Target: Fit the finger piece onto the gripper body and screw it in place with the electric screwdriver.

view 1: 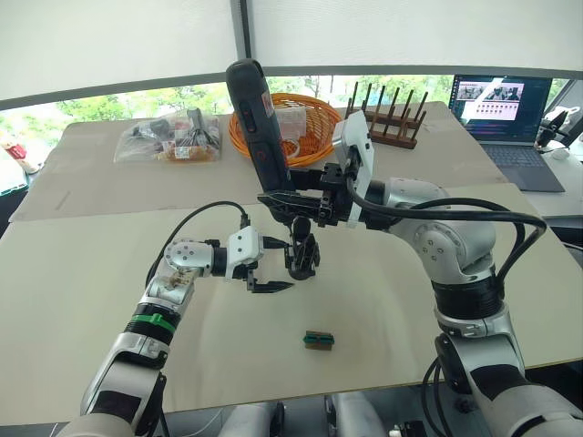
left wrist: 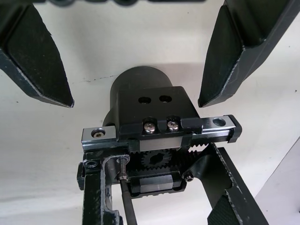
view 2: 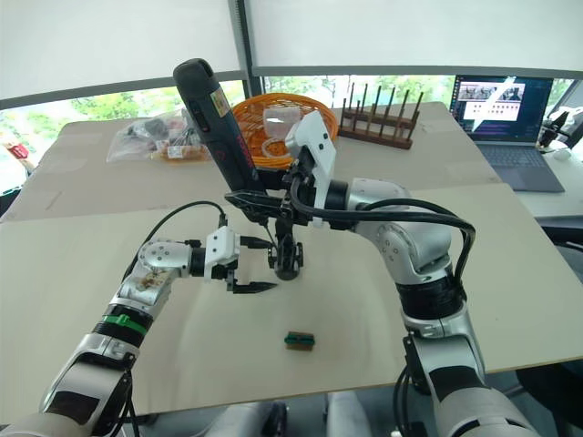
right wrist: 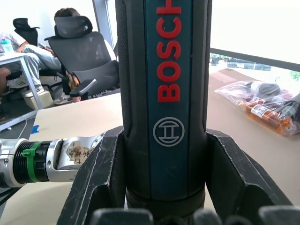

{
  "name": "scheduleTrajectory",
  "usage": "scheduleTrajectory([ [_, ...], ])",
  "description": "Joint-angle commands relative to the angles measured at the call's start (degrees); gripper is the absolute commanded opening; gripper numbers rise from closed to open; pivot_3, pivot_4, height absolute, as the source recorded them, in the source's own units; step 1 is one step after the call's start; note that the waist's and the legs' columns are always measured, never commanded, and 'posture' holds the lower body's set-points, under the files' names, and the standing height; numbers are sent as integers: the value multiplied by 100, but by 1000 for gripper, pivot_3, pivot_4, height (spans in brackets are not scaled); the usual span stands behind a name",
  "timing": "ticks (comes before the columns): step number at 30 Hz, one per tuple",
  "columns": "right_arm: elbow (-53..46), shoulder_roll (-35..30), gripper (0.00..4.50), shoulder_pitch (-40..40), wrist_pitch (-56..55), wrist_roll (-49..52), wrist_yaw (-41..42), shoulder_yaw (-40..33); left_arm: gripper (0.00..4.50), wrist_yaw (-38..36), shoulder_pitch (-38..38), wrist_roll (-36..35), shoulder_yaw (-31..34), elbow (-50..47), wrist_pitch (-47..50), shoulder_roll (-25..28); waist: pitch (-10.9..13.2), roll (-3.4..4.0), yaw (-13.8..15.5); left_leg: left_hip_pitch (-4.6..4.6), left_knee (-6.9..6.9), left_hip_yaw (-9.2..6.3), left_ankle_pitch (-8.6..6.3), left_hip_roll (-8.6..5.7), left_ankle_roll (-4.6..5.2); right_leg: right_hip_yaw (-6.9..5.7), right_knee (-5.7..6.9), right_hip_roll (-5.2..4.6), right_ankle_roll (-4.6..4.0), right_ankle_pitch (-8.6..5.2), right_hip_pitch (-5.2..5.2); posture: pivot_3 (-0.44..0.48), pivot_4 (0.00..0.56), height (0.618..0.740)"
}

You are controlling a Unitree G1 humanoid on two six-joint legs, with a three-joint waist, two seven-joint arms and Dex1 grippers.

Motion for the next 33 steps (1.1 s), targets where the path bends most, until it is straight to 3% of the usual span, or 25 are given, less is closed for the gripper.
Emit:
scheduleTrajectory([
  [1,-166,16,1934,-50,-220,42,17,-135,4500,32,4,-37,25,-226,-52,6,0,0,0,0,0,0,0,0,0,0,0,0,0,0,0,0,150,740],
  [23,-288,89,1934,0,-206,77,-76,-125,4500,80,-10,-31,1,-341,58,-1,0,0,0,0,0,0,0,-1,0,0,1,0,0,0,0,0,150,740],
  [33,-315,102,1934,68,-255,49,-139,-152,4500,177,-139,158,-117,228,-106,-268,0,0,4,1,0,0,0,-1,0,-1,0,0,0,0,1,0,150,740],
])
